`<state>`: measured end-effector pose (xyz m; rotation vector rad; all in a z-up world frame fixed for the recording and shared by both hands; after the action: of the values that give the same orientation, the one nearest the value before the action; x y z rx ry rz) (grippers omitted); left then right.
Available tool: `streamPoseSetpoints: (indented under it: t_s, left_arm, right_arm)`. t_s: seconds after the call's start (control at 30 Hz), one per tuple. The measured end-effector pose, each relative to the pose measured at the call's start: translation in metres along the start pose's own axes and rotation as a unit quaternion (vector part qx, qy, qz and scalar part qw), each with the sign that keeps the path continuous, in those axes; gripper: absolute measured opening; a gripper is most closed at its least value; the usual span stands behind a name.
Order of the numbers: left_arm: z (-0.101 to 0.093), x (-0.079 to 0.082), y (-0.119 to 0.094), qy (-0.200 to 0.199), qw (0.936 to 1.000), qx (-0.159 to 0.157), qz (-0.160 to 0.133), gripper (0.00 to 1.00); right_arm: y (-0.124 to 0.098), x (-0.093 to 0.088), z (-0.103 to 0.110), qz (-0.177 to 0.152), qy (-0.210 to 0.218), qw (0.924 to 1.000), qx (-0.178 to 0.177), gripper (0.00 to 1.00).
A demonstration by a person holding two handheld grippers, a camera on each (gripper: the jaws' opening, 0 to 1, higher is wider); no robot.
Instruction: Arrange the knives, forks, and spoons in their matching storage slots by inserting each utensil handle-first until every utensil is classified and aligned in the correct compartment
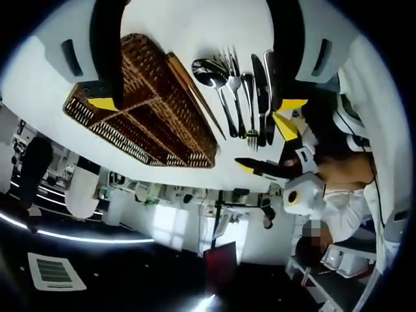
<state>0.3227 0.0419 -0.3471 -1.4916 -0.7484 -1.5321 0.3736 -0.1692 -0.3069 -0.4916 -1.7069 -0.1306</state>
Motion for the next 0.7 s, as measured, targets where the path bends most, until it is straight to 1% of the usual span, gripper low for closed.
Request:
streamPoseSetpoints:
  t_s: [0.07, 0.1, 0.13, 0.23, 0.33, 0.57, 0.63, 0.7]
  left_arm:
    - [0.000, 0.000, 0.001, -0.002, 1.0000, -0.003, 0.001, 0.92]
    - [0.000, 0.000, 0.001, -0.009, 0.9999, -0.001, -0.004, 0.94]
    - [0.001, 0.000, 0.001, -0.013, 0.9999, 0.000, -0.002, 0.95]
    - [0.001, -0.001, 0.001, -0.013, 0.9999, -0.002, -0.001, 0.93]
    - [0.001, -0.002, 0.002, -0.011, 0.9999, -0.002, 0.000, 0.94]
    - [-0.001, -0.003, 0.004, -0.003, 0.9999, -0.013, 0.007, 0.93]
    - [-0.002, -0.003, 0.005, -0.014, 0.9997, -0.017, 0.007, 0.93]
    - [-0.001, -0.003, 0.005, -0.025, 0.9995, -0.017, 0.005, 0.94]
  right_arm:
    - [-0.001, -0.002, -0.003, 0.000, 0.002, 1.0000, 0.001, 0.98]
    - [-0.001, -0.002, -0.002, -0.001, 0.004, 1.0000, 0.002, 0.98]
    - [-0.001, -0.003, -0.002, -0.001, 0.005, 1.0000, 0.001, 0.98]
    - [-0.004, -0.004, -0.001, -0.003, -0.002, 1.0000, -0.007, 0.97]
    - [-0.007, -0.007, -0.001, -0.004, 0.011, 0.9999, -0.010, 0.97]
    - [-0.013, -0.012, 0.002, -0.006, 0.015, 0.9996, -0.025, 0.97]
    - [-0.014, -0.015, 0.000, -0.004, 0.008, 0.9994, -0.032, 0.96]
    - [-0.016, -0.018, -0.001, -0.004, 0.016, 0.9993, -0.034, 0.96]
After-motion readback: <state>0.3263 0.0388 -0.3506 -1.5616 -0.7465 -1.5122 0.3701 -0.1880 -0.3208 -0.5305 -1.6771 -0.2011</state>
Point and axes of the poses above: the point that each gripper's makers call its tool centre point, and the gripper's own axes: y roughly forward along the fingers, z roughly to its left, x roughly out of its top, the point moved 7 cm from there along -y, roughly backward along the fingers, and after that the axes turned 7 degrees about -z, right-handed, at the moved point
